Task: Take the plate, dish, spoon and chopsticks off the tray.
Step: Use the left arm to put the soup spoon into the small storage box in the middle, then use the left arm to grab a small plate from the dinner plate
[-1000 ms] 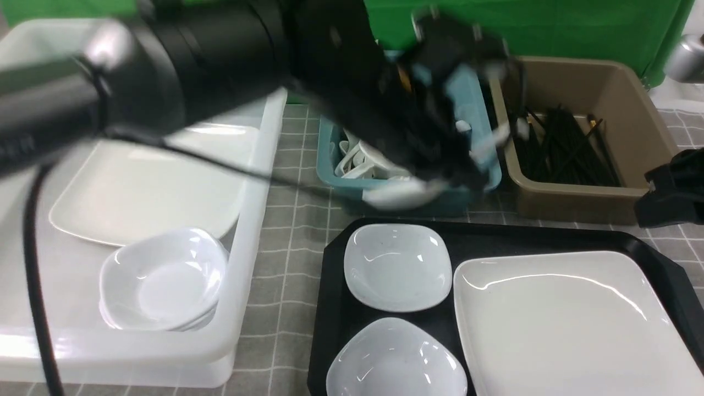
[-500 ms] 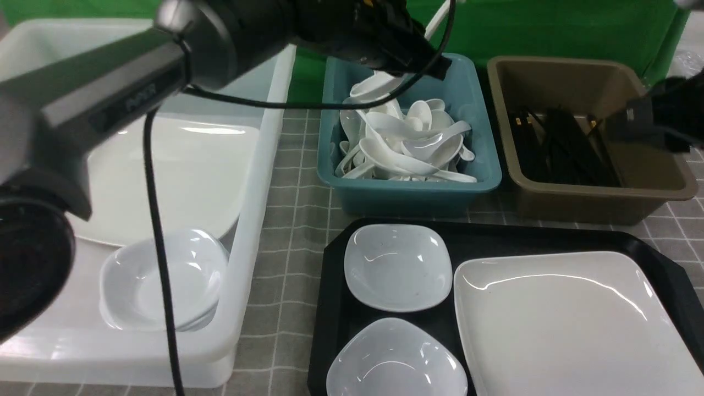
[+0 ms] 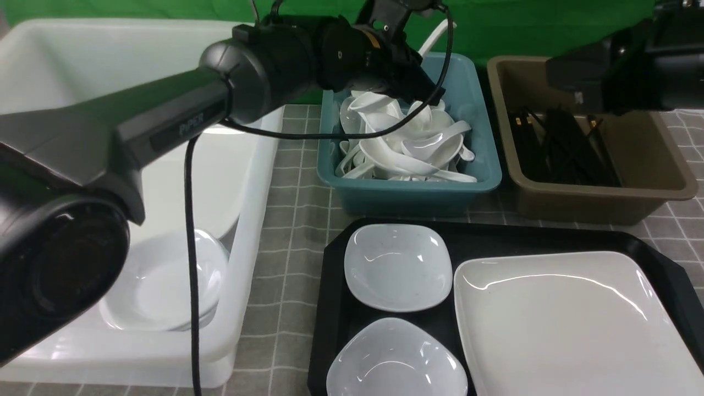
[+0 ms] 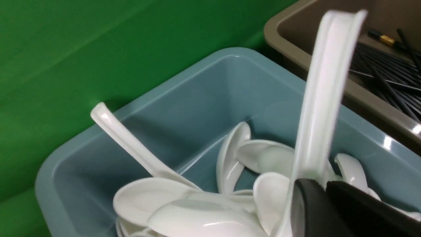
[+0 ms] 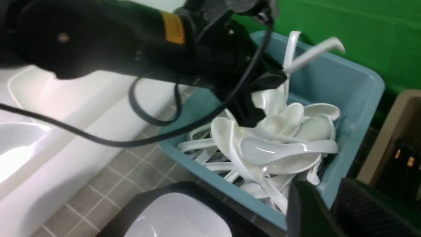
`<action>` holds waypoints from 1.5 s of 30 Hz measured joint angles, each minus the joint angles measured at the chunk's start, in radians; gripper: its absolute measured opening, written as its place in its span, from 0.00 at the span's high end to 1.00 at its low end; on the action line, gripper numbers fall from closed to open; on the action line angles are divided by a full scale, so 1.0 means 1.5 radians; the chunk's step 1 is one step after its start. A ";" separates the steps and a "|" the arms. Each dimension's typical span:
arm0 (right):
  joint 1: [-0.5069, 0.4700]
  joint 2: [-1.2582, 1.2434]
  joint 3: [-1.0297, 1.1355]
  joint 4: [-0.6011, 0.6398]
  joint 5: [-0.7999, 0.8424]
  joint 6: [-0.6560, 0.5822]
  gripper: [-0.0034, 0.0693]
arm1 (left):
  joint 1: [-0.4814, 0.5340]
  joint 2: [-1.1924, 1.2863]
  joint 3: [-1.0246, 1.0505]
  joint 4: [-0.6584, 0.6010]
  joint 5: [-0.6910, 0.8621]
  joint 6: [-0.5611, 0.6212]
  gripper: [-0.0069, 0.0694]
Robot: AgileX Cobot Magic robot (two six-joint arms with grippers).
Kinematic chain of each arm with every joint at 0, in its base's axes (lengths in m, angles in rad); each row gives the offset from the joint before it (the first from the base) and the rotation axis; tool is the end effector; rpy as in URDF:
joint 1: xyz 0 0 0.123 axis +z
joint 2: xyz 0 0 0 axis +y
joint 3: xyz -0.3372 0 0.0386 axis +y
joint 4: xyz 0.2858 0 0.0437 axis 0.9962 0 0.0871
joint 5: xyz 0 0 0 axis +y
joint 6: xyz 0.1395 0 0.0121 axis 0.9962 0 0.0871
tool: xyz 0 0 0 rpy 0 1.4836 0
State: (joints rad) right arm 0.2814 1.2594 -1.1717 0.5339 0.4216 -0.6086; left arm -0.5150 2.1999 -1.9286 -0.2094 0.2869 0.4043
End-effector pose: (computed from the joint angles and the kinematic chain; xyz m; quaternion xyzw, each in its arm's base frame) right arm 0.3278 0.1252 0.4248 -0.2191 0.7927 0.1331 0.5531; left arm 0.5543 -0.3232 0.2757 0.3134 0.7910 -0.1062 0.5146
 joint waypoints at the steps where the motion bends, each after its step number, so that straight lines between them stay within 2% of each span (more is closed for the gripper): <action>1: 0.001 0.000 0.000 0.000 0.000 -0.003 0.70 | 0.000 0.000 0.000 0.000 -0.004 0.000 0.73; 5: 0.001 0.000 0.000 0.000 -0.001 -0.007 0.70 | 0.000 -0.005 -0.001 0.001 -0.001 -0.009 0.56; 6: 0.001 0.000 0.000 0.000 0.000 -0.007 0.70 | 0.000 -0.013 -0.001 0.005 0.032 -0.023 0.50; 8: 0.001 0.000 0.000 0.000 0.004 -0.007 0.70 | 0.000 -0.025 -0.001 0.013 0.062 -0.042 0.46; 10: 0.001 0.000 0.000 0.000 0.010 -0.003 0.70 | 0.000 -0.064 -0.001 0.029 0.152 -0.114 0.45; 12: 0.001 0.000 0.000 -0.001 0.014 0.006 0.70 | 0.000 -0.093 -0.001 0.032 0.230 -0.158 0.48; 13: 0.001 0.000 0.000 -0.001 0.023 0.019 0.70 | -0.002 -0.126 -0.002 0.033 0.318 -0.176 0.56; 18: 0.001 0.000 0.000 -0.001 0.079 0.042 0.71 | -0.021 -0.158 -0.002 0.039 0.508 -0.167 0.84; 21: 0.001 0.000 0.000 -0.002 0.114 0.059 0.74 | -0.051 -0.156 0.032 0.046 0.593 -0.148 0.90; 27: 0.001 0.000 0.000 -0.015 0.133 0.064 0.76 | -0.101 -0.153 0.149 0.045 0.623 -0.156 0.90; 31: 0.001 0.000 0.000 -0.017 0.138 0.065 0.76 | -0.105 -0.149 0.205 0.047 0.623 -0.162 0.81; 40: 0.001 0.000 0.000 -0.017 0.130 0.080 0.77 | -0.105 -0.131 0.240 0.027 0.586 -0.132 0.36; 45: 0.001 0.000 0.000 -0.017 0.127 0.082 0.77 | -0.105 -0.100 0.240 0.004 0.572 -0.096 0.25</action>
State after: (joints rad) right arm 0.2823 1.2594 -1.1717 0.5090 0.6121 -0.4853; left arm -0.6725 2.0506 -1.5686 -0.2034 1.1448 0.2608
